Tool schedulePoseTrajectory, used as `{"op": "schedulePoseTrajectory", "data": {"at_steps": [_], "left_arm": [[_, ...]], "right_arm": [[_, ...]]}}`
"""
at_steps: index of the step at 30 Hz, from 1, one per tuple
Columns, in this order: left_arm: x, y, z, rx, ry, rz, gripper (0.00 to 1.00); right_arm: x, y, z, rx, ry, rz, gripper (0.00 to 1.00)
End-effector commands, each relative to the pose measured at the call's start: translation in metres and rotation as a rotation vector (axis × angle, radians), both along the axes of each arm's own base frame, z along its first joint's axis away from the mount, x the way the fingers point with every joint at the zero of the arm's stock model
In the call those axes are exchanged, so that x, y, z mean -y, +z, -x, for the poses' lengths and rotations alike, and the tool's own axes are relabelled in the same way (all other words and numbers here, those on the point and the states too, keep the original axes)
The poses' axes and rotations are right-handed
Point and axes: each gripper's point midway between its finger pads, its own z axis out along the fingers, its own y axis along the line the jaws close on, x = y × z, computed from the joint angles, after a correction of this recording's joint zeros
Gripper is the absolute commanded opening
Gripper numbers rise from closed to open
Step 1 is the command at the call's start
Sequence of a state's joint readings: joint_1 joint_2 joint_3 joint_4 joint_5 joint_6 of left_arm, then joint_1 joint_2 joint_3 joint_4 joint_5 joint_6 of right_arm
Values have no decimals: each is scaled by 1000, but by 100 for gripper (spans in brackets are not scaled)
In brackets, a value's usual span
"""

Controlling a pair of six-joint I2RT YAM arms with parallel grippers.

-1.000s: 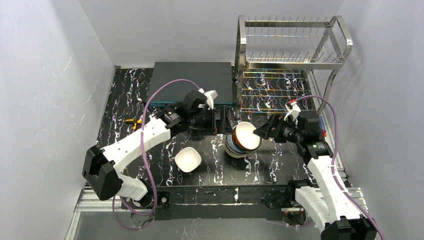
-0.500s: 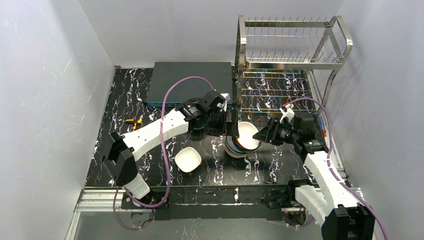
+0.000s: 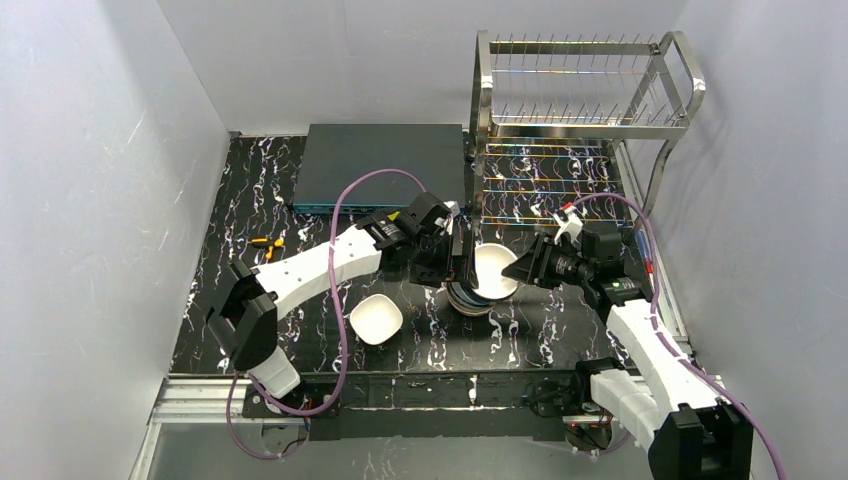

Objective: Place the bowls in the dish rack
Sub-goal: Adjust the bowl at the center of the board.

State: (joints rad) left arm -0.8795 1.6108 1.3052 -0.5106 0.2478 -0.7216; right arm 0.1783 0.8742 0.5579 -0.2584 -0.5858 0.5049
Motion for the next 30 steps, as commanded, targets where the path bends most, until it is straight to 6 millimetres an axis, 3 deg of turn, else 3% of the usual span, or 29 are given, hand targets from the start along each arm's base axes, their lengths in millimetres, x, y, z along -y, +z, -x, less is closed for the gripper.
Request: {"op": "schedulePoseTrajectory", "data": {"at_steps": [1,8,14,21,26,30], "left_arm": [[-1,14,11,-8,1,60,92],[-5,18,12,17,20,88,92],[0,19,12,14,15,111,92],[1,18,11,14,14,114,91],[6,14,13,-11,2,131,91],[8,13,13,-15,2,137,91]], "right_arm": [[-23,11,7,12,83,-57,46],[-44,3,14,-12,117,-25,44],[-29,-1,4,1,10,72,46],[-14,2,-2,12,-28,177,57],[-1,24,-8,94,-88,218,74],[3,30,-7,107,-93,234,79]]}}
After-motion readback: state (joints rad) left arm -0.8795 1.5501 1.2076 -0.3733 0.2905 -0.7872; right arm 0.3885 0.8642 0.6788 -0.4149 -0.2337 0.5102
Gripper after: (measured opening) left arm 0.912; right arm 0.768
